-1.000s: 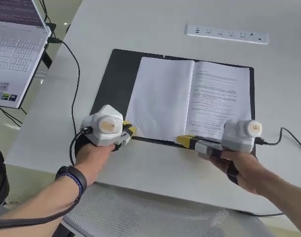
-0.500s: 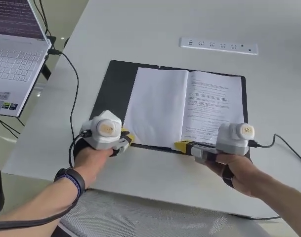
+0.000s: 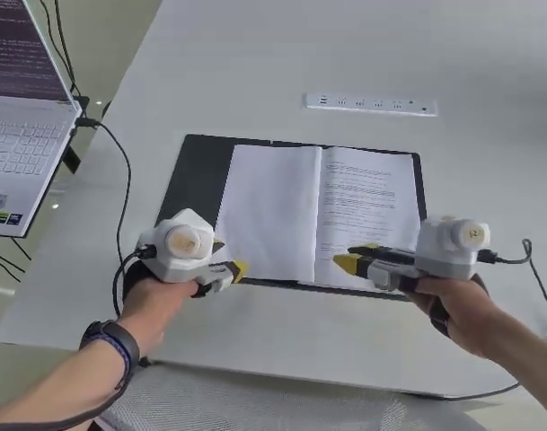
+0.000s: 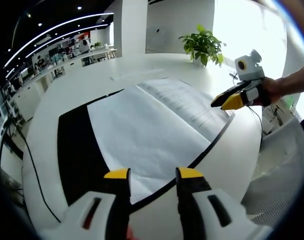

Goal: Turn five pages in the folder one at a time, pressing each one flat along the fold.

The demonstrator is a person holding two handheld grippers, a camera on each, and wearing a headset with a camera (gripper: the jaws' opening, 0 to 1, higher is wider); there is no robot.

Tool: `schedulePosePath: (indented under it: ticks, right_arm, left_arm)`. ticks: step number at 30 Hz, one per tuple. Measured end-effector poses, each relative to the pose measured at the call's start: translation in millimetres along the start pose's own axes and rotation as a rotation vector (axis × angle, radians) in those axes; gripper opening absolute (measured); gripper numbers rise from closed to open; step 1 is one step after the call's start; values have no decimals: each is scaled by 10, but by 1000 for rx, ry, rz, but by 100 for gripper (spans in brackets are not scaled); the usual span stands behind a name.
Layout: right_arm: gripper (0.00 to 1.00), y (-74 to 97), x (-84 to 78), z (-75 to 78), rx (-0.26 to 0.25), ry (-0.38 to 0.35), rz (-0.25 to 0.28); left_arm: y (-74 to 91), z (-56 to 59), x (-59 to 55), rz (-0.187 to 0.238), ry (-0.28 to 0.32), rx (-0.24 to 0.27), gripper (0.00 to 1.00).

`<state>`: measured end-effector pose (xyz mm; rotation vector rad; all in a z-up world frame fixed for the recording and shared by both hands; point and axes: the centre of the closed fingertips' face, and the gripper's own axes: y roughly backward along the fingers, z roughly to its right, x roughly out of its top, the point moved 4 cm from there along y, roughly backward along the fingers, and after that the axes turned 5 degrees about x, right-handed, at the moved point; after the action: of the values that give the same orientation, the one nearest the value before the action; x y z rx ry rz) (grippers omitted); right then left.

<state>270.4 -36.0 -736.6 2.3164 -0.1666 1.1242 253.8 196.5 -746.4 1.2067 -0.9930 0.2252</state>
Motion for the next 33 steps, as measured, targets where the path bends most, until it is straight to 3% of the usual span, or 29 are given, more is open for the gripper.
schedulePosePath:
  ticks: [7,18,27,33]
  right_arm:
    - [36,431,34,92,-83,92,-14]
    - [46,1007,-8,164,-199,139,0]
    - [52,1231,-49,79,-238,139,23]
    - [55,1293,-41,-23,-249,144,36]
  left_arm:
    - [109,33,75,25,-9,-4,39]
    - [322,65,250,71,-34,-13,47]
    - [535,90,270,92,-32,-23,57]
    - [691,73,239,109,-15,-19,63]
